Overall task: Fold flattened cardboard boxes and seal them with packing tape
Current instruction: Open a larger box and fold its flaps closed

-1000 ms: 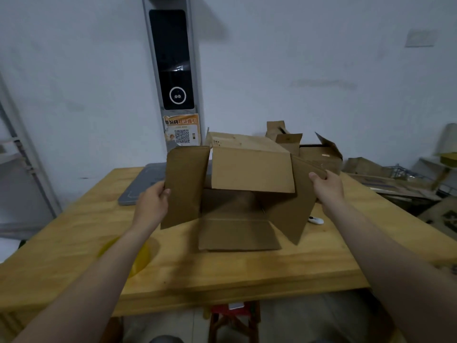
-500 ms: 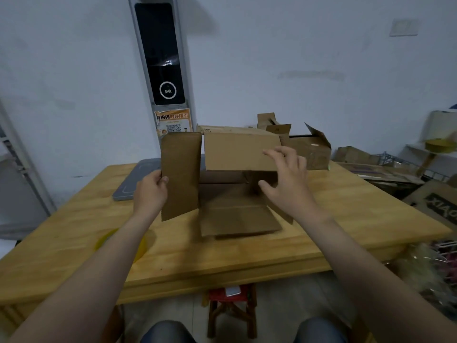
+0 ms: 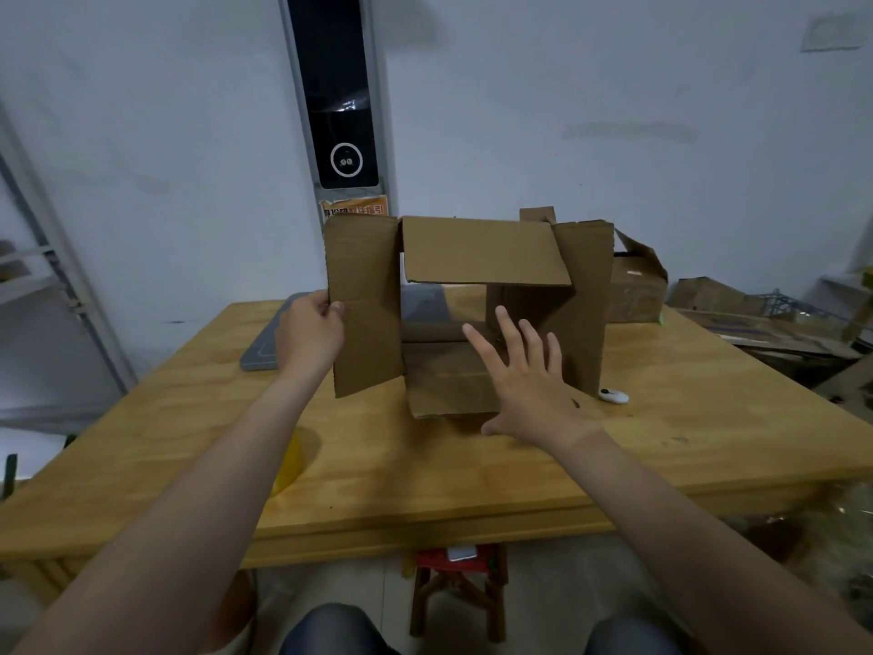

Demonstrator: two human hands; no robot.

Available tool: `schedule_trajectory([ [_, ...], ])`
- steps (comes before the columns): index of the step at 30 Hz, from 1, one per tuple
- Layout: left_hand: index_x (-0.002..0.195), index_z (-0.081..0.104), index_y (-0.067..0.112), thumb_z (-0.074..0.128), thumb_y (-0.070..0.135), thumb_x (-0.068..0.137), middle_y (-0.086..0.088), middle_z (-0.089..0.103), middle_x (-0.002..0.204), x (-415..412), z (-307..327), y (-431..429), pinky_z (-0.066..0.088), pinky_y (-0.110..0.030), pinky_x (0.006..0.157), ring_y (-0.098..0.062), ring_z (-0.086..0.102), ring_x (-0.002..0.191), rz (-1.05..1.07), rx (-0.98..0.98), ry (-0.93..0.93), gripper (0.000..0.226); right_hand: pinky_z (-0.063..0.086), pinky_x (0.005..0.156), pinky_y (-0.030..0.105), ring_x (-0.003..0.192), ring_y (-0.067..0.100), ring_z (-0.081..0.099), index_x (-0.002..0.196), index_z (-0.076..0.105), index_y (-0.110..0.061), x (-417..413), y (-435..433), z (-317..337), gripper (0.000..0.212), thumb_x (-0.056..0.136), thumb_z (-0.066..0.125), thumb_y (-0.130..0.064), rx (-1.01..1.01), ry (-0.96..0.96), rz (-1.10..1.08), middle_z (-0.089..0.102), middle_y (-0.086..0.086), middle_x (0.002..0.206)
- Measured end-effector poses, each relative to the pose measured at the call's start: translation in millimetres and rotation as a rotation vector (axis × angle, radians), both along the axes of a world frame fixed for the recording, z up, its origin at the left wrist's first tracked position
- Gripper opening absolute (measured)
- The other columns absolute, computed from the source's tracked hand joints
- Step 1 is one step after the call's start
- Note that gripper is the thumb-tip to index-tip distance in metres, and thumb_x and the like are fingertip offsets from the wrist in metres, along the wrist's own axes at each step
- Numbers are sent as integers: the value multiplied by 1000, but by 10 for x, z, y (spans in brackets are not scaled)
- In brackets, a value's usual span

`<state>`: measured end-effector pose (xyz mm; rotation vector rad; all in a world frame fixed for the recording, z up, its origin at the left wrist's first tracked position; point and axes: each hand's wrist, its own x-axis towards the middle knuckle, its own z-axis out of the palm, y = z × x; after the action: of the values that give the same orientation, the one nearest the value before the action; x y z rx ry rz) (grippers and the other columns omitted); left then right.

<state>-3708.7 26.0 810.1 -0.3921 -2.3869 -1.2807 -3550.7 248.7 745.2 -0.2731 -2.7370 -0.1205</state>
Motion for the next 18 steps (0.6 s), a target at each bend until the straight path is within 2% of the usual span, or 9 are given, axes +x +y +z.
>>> schedule_trajectory([
  [3, 95, 71, 13, 50, 23, 106, -5, 72, 83, 18, 10, 9, 45, -32, 60, -17, 63, 73, 22, -34, 25, 26, 3, 121, 66, 153, 42, -12, 152, -29, -42, -52, 50, 4, 145, 68, 89, -50, -14, 23, -27, -31, 10, 163],
  [5, 95, 71, 12, 50, 23, 106, -5, 72, 84, 36, 9, 3, 44, -31, 60, -17, 63, 74, 21, -31, 40, 26, 5, 121, 66, 153, 42, -9, 154, -24, -42, -70, 80, 46, 142, 68, 88, -50, -10, 60, -42, -28, 11, 165],
  [8, 91, 68, 13, 50, 21, 106, -1, 69, 83, 89, 37, -8, 40, -28, 56, -7, 56, 69, 23, -30, 55, 24, 8, 120, 66, 153, 42, -2, 158, -16, -40, -110, 104, 143, 138, 68, 88, -53, 29, 127, -54, -18, 12, 167],
  [12, 72, 53, 16, 52, 20, 106, -4, 63, 75, 140, 42, -30, 35, -30, 55, -21, 57, 70, 26, -61, 79, 33, 14, 119, 65, 152, 42, 9, 160, -1, -36, -203, 119, 301, 129, 68, 88, -53, 74, 227, -81, -2, 13, 169],
  [15, 90, 64, 14, 52, 21, 106, 0, 62, 85, 159, 45, -26, 40, -32, 62, -14, 52, 78, 29, -54, 75, 21, 17, 118, 65, 151, 41, 14, 160, 4, -36, -295, 130, 396, 123, 71, 87, -50, 78, 259, -87, 4, 11, 168],
  [18, 101, 69, 10, 51, 21, 106, -4, 71, 91, 116, -16, -55, 50, -38, 67, -13, 54, 80, 12, -59, 86, 22, 18, 119, 64, 150, 39, 17, 160, 8, -36, -414, 138, 459, 115, 75, 85, -48, 68, 267, -86, 10, 7, 168],
])
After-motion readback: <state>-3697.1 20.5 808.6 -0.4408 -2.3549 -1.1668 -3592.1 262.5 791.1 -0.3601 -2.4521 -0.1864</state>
